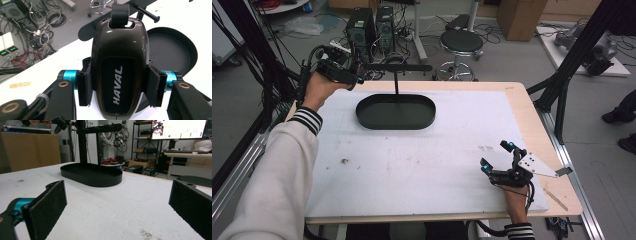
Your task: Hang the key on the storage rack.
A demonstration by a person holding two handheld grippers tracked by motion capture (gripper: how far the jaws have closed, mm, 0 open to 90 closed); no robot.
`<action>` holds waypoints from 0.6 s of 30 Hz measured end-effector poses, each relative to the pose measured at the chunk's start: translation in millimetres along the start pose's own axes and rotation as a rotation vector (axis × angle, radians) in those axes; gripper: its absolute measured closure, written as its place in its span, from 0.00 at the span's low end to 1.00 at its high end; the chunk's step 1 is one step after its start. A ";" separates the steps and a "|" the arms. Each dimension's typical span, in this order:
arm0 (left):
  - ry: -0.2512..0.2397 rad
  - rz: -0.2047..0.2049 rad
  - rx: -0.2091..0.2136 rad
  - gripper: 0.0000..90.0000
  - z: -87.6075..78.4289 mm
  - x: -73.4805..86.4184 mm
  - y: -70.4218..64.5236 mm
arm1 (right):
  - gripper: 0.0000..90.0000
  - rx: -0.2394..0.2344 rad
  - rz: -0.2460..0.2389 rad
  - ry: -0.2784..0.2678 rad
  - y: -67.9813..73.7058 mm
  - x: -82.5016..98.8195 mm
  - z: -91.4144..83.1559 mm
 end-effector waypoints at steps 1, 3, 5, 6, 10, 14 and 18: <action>0.000 -0.001 0.000 0.54 1.0 0.1 -0.1 | 0.01 0.005 0.001 0.002 0.0 0.1 -0.4; -0.003 -0.001 0.001 0.54 2.5 -0.5 -0.8 | 0.01 0.005 0.001 -0.004 -0.5 0.0 -0.2; -0.004 0.000 -0.002 0.54 3.9 -1.1 -1.4 | 0.01 0.009 0.001 -0.004 -0.5 0.4 -0.2; -0.005 -0.001 0.002 0.54 4.9 -1.0 -1.9 | 0.01 0.008 0.002 -0.004 -0.4 0.6 0.0; 0.000 0.002 0.002 0.54 8.1 -0.9 -3.4 | 0.00 0.007 0.006 0.000 -0.3 2.2 0.3; -0.006 -0.001 -0.005 0.54 10.8 -1.8 -3.5 | 0.01 0.008 0.007 0.006 -0.8 4.4 0.6; -0.013 -0.016 -0.012 0.54 12.7 -2.1 -1.1 | 0.01 0.004 0.009 0.006 -0.2 5.5 1.3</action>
Point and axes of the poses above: each handheld gripper's, and its own axes: z roughly forward along the jaws, x roughly out of its underside, y roughly to its left, the point moved 6 cm from there along z, roughly forward along the jaws, and after that the axes turned 9 degrees about -y, right-handed, at the moved point
